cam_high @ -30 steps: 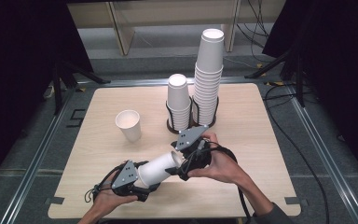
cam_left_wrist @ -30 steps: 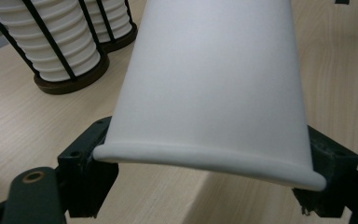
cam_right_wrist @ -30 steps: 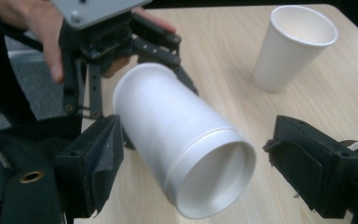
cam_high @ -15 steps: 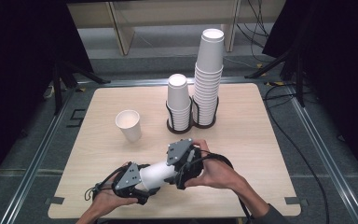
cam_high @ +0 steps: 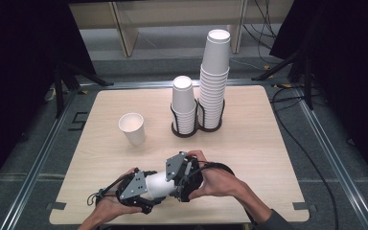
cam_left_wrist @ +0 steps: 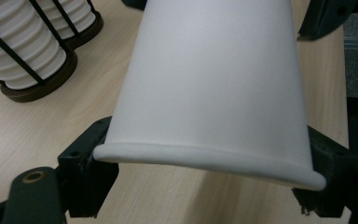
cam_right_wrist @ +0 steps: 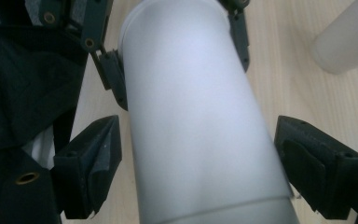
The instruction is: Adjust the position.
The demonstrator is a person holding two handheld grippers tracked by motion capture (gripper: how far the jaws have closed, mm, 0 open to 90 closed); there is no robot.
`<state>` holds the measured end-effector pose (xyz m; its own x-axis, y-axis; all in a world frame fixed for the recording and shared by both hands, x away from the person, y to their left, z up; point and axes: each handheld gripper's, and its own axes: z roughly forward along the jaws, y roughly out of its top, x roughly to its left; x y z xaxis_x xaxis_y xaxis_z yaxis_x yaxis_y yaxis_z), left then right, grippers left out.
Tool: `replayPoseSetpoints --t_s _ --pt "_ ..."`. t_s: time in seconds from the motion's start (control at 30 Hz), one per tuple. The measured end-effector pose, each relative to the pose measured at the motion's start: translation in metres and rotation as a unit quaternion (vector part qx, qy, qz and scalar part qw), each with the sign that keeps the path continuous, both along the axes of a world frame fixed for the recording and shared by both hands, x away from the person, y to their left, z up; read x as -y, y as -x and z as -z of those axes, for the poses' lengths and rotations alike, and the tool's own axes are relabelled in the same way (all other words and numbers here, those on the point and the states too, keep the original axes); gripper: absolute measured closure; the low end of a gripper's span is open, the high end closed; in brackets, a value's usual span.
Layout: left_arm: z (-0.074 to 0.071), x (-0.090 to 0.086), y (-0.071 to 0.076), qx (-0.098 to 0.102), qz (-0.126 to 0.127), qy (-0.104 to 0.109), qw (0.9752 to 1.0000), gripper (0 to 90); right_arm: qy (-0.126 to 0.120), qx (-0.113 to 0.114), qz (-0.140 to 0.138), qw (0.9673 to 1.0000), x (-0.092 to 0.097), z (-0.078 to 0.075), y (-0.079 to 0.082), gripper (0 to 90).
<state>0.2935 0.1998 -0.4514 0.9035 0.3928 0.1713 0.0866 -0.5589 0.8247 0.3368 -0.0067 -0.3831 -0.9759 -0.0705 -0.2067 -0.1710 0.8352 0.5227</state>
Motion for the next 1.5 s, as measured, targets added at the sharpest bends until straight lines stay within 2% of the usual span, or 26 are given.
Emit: replayPoseSetpoints --t_s 0.13,0.23,0.27,0.3,0.33,0.47,0.5,0.53,0.57,0.6,0.7,0.8,0.9,0.93,1.0,1.03,1.07,1.1,1.17,1.2,1.23,1.3,1.33,1.4,1.43,1.5 --pt "-0.003 -0.001 0.001 0.010 0.005 -0.013 0.9998 18.0 0.014 0.003 -0.007 0.9999 -0.002 0.006 0.000 17.0" --pt "-0.003 -0.001 0.001 0.008 0.007 0.001 0.9999 18.0 0.017 0.001 -0.013 0.9998 -0.002 0.007 -0.002 17.4" --pt "-0.004 -0.001 0.001 0.010 0.008 -0.002 0.9999 18.0 0.019 0.001 -0.010 0.9998 -0.002 0.008 -0.001 17.1" --pt "-0.006 -0.002 0.002 0.015 0.009 -0.015 0.9997 18.0 0.020 0.000 -0.008 0.9998 -0.003 0.009 -0.001 16.9" --pt "-0.005 -0.001 0.002 0.013 0.009 -0.007 0.9998 17.9 0.025 0.003 -0.014 0.9996 -0.003 0.010 -0.002 17.4" --pt "-0.004 -0.001 0.001 0.019 0.018 -0.020 0.9995 17.5 0.031 0.001 -0.015 0.9994 -0.003 0.012 -0.002 20.9" --pt "-0.003 0.000 0.002 0.016 0.017 -0.011 0.9997 17.2 0.033 0.001 -0.016 0.9993 -0.003 0.013 -0.002 22.9" --pt "-0.003 -0.002 0.002 0.015 0.018 -0.016 0.9996 16.8 0.039 -0.001 -0.009 0.9992 -0.003 0.012 -0.002 23.1" --pt "-0.001 -0.001 0.002 0.012 0.015 0.004 0.9998 15.9 0.039 -0.004 -0.009 0.9992 -0.002 0.012 -0.002 23.1" --pt "-0.003 -0.002 0.001 0.013 0.018 0.000 0.9998 14.5 0.035 -0.002 -0.012 0.9993 -0.001 0.012 -0.003 23.0" --pt "-0.001 -0.005 0.000 0.018 0.014 0.042 0.9989 10.3 0.019 -0.009 -0.023 0.9995 0.001 0.011 -0.005 23.2" --pt "-0.001 -0.009 -0.002 0.015 0.014 0.088 0.9959 8.8 -0.001 -0.021 -0.025 0.9995 0.007 0.008 -0.008 23.5" --pt "-0.005 -0.013 -0.003 0.015 0.008 0.116 0.9931 8.7 -0.040 -0.058 -0.018 0.9973 0.015 0.005 -0.012 23.8" --pt "-0.005 -0.014 -0.003 0.014 0.008 0.133 0.9910 8.7 -0.051 -0.060 -0.018 0.9967 0.017 0.004 -0.014 23.9" --pt "-0.007 -0.018 -0.004 0.014 0.003 0.139 0.9901 8.8 -0.064 -0.065 -0.015 0.9957 0.021 0.003 -0.016 23.9" --pt "-0.006 -0.018 -0.005 0.014 0.000 0.157 0.9875 9.0 -0.068 -0.064 -0.011 0.9956 0.023 0.002 -0.017 24.0" --pt "-0.006 -0.019 -0.005 0.010 -0.001 0.163 0.9866 9.5 -0.073 -0.065 -0.009 0.9952 0.025 0.001 -0.018 24.0" --pt "-0.007 -0.022 -0.006 0.007 -0.002 0.158 0.9875 10.6 -0.078 -0.068 -0.004 0.9946 0.026 0.000 -0.019 24.0" --pt "-0.005 -0.025 -0.008 0.006 -0.016 0.183 0.9829 13.4 -0.100 -0.081 0.005 0.9917 0.033 -0.003 -0.023 24.0" --pt "-0.005 -0.027 -0.009 0.003 -0.023 0.186 0.9823 14.6 -0.115 -0.085 0.010 0.9897 0.036 -0.005 -0.026 24.0" --pt "-0.004 -0.028 -0.010 -0.002 -0.023 0.199 0.9798 13.9 -0.134 -0.094 0.015 0.9864 0.040 -0.006 -0.029 23.9" --pt "-0.005 -0.031 -0.011 -0.014 -0.033 0.209 0.9773 14.3 -0.166 -0.101 0.029 0.9805 0.047 -0.007 -0.035 23.9" --pt "-0.006 -0.031 -0.011 -0.019 -0.036 0.217 0.9752 14.3 -0.171 -0.102 0.033 0.9794 0.049 -0.007 -0.037 23.8" --pt "-0.005 -0.030 -0.012 -0.029 -0.032 0.245 0.9685 14.3 -0.186 -0.108 0.036 0.9759 0.051 -0.006 -0.039 23.8" --pt "-0.005 -0.031 -0.012 -0.037 -0.039 0.251 0.9665 14.3 -0.193 -0.109 0.035 0.9745 0.052 -0.005 -0.040 23.8" --pt "-0.004 -0.030 -0.013 -0.047 -0.044 0.265 0.9620 14.3 -0.198 -0.104 0.035 0.9741 0.052 -0.004 -0.042 23.7"
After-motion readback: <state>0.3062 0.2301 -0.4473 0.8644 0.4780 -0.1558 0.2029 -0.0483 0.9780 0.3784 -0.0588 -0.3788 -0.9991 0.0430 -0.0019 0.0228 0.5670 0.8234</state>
